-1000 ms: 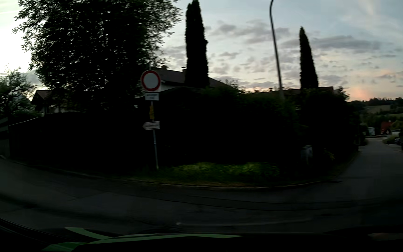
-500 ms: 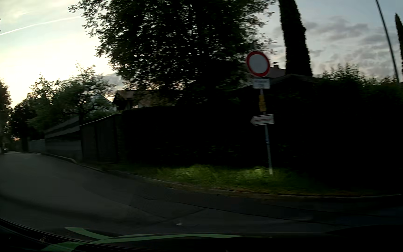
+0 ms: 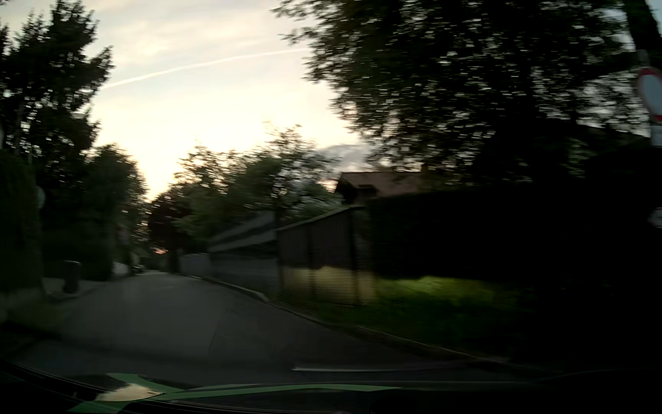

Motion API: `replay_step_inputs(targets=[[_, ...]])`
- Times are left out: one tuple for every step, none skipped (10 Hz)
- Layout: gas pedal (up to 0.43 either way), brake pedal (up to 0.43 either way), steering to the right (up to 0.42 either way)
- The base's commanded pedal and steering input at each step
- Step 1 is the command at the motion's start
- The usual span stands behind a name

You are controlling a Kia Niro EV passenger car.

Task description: Follow the waypoints while adhering to traffic rules and regulations

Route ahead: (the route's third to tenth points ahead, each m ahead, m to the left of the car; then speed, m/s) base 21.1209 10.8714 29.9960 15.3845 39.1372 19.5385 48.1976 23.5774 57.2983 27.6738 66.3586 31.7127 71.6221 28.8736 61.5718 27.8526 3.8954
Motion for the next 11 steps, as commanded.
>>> replay_step_inputs(targets=[[0.189, 0.0, -0.563], [0.197, 0.0, -0.507], [0.248, 0.0, -0.445], [0.26, 0.0, -0.396], [0.268, 0.0, -0.346], [0.28, 0.0, -0.293], [0.28, 0.0, -0.259], [0.287, 0.0, -0.221], [0.311, 0.0, -0.174], [0.311, 0.0, -0.142], [0.311, 0.0, -0.106]])
